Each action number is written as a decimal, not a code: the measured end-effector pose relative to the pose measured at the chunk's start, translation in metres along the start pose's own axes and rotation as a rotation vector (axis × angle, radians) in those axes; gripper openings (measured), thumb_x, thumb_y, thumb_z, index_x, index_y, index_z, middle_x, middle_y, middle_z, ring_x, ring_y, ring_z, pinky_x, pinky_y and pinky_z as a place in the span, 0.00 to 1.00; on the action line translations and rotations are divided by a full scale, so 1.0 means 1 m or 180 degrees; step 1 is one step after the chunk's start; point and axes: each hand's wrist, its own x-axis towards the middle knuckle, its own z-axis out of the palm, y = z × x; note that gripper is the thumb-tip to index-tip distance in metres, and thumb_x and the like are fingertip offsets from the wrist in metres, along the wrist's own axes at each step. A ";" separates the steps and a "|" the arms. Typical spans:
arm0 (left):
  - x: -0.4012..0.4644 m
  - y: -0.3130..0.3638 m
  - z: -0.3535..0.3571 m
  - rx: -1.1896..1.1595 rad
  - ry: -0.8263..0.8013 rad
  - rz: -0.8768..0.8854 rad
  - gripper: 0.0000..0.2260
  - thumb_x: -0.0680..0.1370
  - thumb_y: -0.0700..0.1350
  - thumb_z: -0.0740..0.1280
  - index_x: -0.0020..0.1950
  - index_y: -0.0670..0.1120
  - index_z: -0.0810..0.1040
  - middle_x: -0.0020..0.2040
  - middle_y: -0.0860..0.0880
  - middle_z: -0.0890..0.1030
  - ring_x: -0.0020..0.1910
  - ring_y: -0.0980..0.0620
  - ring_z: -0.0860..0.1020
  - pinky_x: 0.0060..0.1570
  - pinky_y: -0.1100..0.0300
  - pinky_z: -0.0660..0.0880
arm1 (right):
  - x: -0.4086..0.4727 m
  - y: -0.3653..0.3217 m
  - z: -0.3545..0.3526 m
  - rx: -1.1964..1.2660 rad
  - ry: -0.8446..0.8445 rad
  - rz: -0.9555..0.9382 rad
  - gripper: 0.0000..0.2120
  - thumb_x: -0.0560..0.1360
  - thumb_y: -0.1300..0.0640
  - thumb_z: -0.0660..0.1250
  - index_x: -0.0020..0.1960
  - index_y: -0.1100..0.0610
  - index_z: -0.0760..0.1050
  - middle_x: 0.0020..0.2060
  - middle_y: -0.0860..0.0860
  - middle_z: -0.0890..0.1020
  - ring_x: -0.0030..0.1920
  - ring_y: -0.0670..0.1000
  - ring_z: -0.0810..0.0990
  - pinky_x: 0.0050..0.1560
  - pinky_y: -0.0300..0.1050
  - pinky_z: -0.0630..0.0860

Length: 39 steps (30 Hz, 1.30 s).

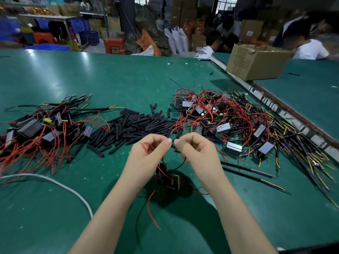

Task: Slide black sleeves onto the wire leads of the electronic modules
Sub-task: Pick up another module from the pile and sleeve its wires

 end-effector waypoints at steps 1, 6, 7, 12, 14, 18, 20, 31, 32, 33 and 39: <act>0.000 -0.001 0.000 0.0013 -0.0008 -0.0018 0.04 0.77 0.40 0.66 0.43 0.43 0.78 0.27 0.59 0.74 0.27 0.63 0.69 0.29 0.73 0.66 | -0.001 0.000 -0.001 -0.0138 -0.0003 -0.0170 0.12 0.74 0.67 0.68 0.35 0.55 0.76 0.26 0.42 0.74 0.29 0.41 0.69 0.32 0.32 0.67; 0.002 -0.005 -0.002 0.0061 0.0119 -0.0194 0.05 0.78 0.42 0.66 0.42 0.44 0.78 0.28 0.57 0.75 0.26 0.64 0.69 0.29 0.73 0.65 | -0.003 0.007 -0.006 -0.1528 0.0071 -0.0972 0.07 0.68 0.65 0.69 0.34 0.59 0.73 0.28 0.50 0.72 0.30 0.44 0.67 0.32 0.36 0.64; 0.002 -0.006 -0.002 0.0060 0.0165 -0.0195 0.05 0.78 0.43 0.66 0.42 0.45 0.77 0.29 0.56 0.76 0.26 0.64 0.69 0.29 0.73 0.66 | -0.003 0.009 -0.005 -0.1853 0.0112 -0.1166 0.06 0.66 0.66 0.69 0.34 0.60 0.73 0.28 0.50 0.71 0.30 0.45 0.66 0.32 0.36 0.64; 0.001 -0.006 -0.002 0.0050 -0.0044 -0.0010 0.01 0.75 0.41 0.69 0.43 0.45 0.78 0.32 0.55 0.81 0.32 0.63 0.75 0.36 0.72 0.71 | -0.003 0.017 -0.002 -0.2715 0.0432 -0.1663 0.06 0.68 0.62 0.66 0.35 0.62 0.71 0.31 0.52 0.71 0.32 0.53 0.69 0.31 0.49 0.69; 0.001 -0.006 0.000 -0.0229 -0.0067 -0.0057 0.02 0.73 0.38 0.69 0.44 0.44 0.78 0.32 0.53 0.82 0.32 0.62 0.77 0.35 0.71 0.72 | -0.004 0.018 0.001 -0.2883 0.0656 -0.1678 0.07 0.71 0.58 0.63 0.37 0.61 0.73 0.32 0.51 0.72 0.32 0.54 0.71 0.31 0.47 0.69; 0.000 -0.004 0.005 -0.0591 -0.0126 -0.0225 0.02 0.74 0.37 0.67 0.45 0.42 0.77 0.28 0.54 0.79 0.30 0.63 0.76 0.31 0.73 0.69 | -0.008 0.016 0.007 -0.2429 0.0901 -0.1312 0.05 0.75 0.59 0.67 0.41 0.58 0.75 0.32 0.46 0.76 0.33 0.47 0.72 0.33 0.41 0.67; 0.000 -0.005 0.005 -0.0560 -0.0154 -0.0252 0.00 0.75 0.38 0.67 0.45 0.41 0.77 0.28 0.55 0.79 0.28 0.64 0.73 0.30 0.73 0.68 | -0.006 0.013 0.007 -0.1693 0.0782 -0.0790 0.04 0.76 0.59 0.68 0.42 0.56 0.76 0.31 0.45 0.78 0.33 0.44 0.75 0.36 0.39 0.71; -0.001 -0.010 0.004 -0.0158 -0.0292 0.0034 0.02 0.74 0.38 0.69 0.43 0.43 0.77 0.32 0.56 0.81 0.33 0.63 0.77 0.37 0.72 0.72 | -0.004 -0.009 0.005 0.0208 0.0102 0.0796 0.07 0.73 0.49 0.69 0.38 0.48 0.82 0.34 0.43 0.81 0.37 0.40 0.76 0.38 0.35 0.69; -0.002 -0.010 0.005 -0.0146 -0.0301 0.0031 0.02 0.73 0.40 0.70 0.42 0.44 0.78 0.33 0.55 0.82 0.34 0.62 0.78 0.38 0.71 0.73 | -0.004 -0.009 0.004 0.0302 0.0064 0.0878 0.07 0.73 0.50 0.69 0.38 0.48 0.83 0.35 0.43 0.81 0.37 0.40 0.76 0.39 0.37 0.69; -0.002 -0.010 0.005 -0.0131 -0.0268 0.0018 0.05 0.72 0.45 0.71 0.43 0.45 0.78 0.34 0.55 0.82 0.35 0.61 0.78 0.39 0.69 0.73 | -0.004 -0.009 0.004 0.0437 0.0046 0.0942 0.07 0.73 0.51 0.69 0.37 0.47 0.83 0.35 0.43 0.82 0.38 0.40 0.76 0.41 0.39 0.68; -0.005 -0.010 0.008 0.0193 -0.0385 -0.0043 0.06 0.74 0.54 0.68 0.46 0.55 0.82 0.42 0.46 0.83 0.41 0.55 0.76 0.45 0.63 0.72 | -0.001 -0.009 0.004 0.1201 0.0274 0.0687 0.05 0.64 0.51 0.70 0.37 0.50 0.84 0.34 0.43 0.82 0.35 0.40 0.77 0.39 0.36 0.69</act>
